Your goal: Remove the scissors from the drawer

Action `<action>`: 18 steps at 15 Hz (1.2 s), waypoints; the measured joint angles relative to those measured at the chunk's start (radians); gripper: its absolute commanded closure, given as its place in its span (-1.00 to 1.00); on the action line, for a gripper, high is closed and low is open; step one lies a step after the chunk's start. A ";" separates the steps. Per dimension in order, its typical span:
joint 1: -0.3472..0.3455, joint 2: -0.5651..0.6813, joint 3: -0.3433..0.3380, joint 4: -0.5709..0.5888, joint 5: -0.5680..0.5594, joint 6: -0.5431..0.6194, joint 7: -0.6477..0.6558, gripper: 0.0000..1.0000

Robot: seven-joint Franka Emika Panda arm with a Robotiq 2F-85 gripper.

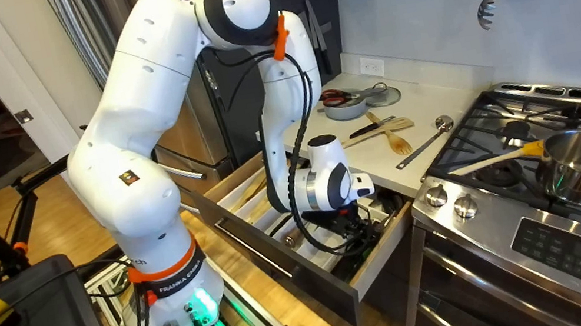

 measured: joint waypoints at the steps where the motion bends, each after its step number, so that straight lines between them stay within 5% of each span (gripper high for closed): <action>1: -0.002 -0.008 -0.014 -0.015 -0.008 0.034 -0.003 -0.43; 7: -0.004 -0.054 -0.101 -0.065 -0.028 0.097 -0.031 -0.35; 9: -0.004 -0.058 -0.099 -0.066 -0.035 0.097 -0.032 -0.11; 18: 0.026 -0.067 -0.077 -0.065 -0.037 0.080 -0.034 -0.25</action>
